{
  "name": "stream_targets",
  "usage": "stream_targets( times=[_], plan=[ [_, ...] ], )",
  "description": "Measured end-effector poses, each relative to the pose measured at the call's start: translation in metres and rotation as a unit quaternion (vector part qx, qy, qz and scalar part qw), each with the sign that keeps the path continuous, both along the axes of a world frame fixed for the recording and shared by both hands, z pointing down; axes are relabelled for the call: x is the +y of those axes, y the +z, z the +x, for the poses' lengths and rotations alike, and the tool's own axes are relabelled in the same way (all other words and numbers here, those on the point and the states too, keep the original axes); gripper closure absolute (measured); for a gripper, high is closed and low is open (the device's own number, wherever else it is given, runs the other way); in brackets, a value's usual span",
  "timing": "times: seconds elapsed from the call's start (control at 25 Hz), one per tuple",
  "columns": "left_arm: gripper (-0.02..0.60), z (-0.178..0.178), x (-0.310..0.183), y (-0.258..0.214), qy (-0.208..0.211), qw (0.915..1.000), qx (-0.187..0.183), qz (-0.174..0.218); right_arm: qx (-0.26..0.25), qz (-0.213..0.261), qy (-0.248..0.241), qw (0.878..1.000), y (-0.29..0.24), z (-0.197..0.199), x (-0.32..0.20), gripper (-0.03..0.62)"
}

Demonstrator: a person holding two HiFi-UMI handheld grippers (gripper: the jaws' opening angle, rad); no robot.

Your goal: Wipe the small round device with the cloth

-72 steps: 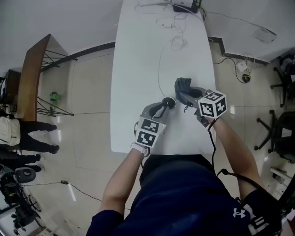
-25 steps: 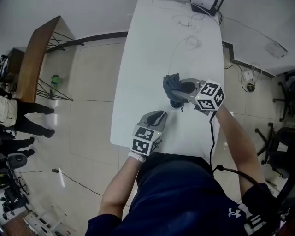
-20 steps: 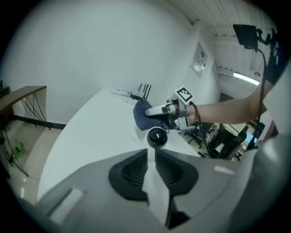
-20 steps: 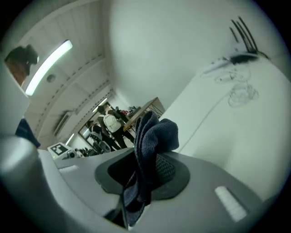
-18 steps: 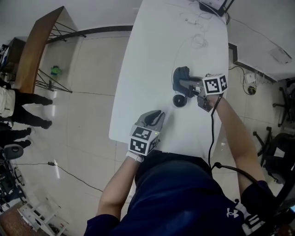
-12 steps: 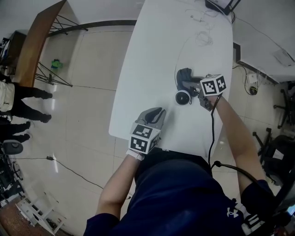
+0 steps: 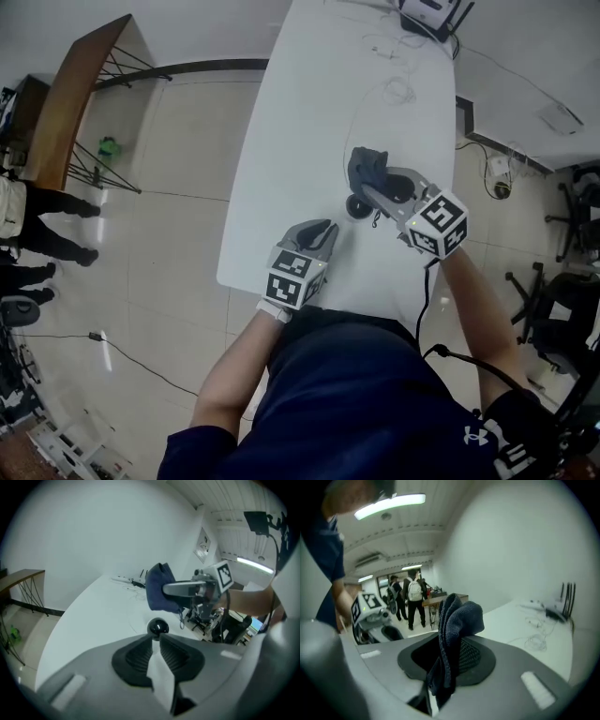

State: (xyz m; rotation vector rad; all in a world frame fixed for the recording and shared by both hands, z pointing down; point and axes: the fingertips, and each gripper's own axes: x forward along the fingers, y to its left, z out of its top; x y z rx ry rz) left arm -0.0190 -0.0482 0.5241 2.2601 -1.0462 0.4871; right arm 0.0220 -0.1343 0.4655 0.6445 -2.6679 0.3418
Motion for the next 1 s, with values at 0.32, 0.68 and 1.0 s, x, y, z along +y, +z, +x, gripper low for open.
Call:
stream_targets(
  times=[0.32,0.68,1.0],
  plan=[
    [0.531,-0.010,0.013,-0.012,-0.009,0.9995,0.030,-0.009,0.184,0.229,-0.065,0.954,0.040,-0.035,0.079,0.503],
    [0.534,-0.041,0.039,-0.003,-0.049,0.9983,0.020,-0.026,0.299,0.288,-0.153,0.897,0.136,-0.039,0.113,0.503],
    [0.538,-0.032,0.038,-0.006,-0.040,0.9985,0.029,-0.022,0.234,0.228,-0.096,0.940,0.102,-0.026,0.119,0.505]
  ],
)
